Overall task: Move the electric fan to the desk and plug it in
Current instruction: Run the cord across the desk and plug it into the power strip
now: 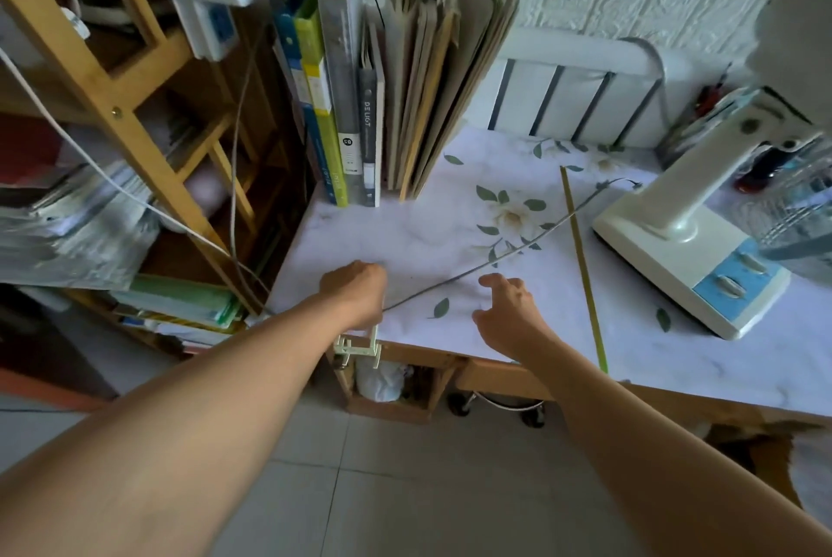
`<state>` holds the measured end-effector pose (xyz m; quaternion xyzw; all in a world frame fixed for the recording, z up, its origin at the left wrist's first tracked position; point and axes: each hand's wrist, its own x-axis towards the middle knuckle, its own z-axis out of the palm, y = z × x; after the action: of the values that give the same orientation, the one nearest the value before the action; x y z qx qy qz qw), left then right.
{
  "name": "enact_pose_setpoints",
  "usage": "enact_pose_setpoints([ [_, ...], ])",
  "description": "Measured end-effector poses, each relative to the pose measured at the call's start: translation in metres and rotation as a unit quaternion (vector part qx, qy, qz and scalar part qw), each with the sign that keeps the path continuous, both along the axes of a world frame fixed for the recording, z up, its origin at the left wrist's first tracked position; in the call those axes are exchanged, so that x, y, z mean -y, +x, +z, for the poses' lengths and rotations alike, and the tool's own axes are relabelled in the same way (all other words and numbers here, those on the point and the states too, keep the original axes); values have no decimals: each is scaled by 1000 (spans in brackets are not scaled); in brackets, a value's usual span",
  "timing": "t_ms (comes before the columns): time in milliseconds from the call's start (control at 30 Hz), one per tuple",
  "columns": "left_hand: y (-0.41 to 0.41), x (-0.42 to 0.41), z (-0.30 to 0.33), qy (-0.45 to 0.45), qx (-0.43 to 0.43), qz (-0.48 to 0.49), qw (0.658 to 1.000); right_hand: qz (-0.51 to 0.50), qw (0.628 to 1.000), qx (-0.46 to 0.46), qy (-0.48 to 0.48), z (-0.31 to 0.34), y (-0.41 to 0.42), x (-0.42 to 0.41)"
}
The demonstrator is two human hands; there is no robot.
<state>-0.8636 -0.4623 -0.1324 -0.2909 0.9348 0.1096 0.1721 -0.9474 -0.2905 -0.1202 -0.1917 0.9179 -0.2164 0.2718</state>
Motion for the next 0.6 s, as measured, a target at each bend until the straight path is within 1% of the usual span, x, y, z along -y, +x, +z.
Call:
enact_pose_setpoints([
  [100, 0, 14, 9, -37, -35, -5, 999, 0, 1000, -4, -9, 4, 0, 9],
  [167, -1, 25, 15, -95, -65, -20, 993, 0, 1000, -11, -16, 6, -1, 16],
  [267, -3, 34, 17, -170, -74, -54, 981, 3, 1000, -15, -21, 5, -2, 23],
  [333, -4, 35, 11, -179, -50, -74, 980, 2, 1000, -15, -23, 3, -3, 26],
  [433, -2, 28, -3, -166, -23, -89, 982, -3, 1000, -7, -19, 0, -4, 25],
  [600, 0, 18, 1, -152, -19, -58, 987, -5, 1000, -9, -11, 5, -7, 13],
])
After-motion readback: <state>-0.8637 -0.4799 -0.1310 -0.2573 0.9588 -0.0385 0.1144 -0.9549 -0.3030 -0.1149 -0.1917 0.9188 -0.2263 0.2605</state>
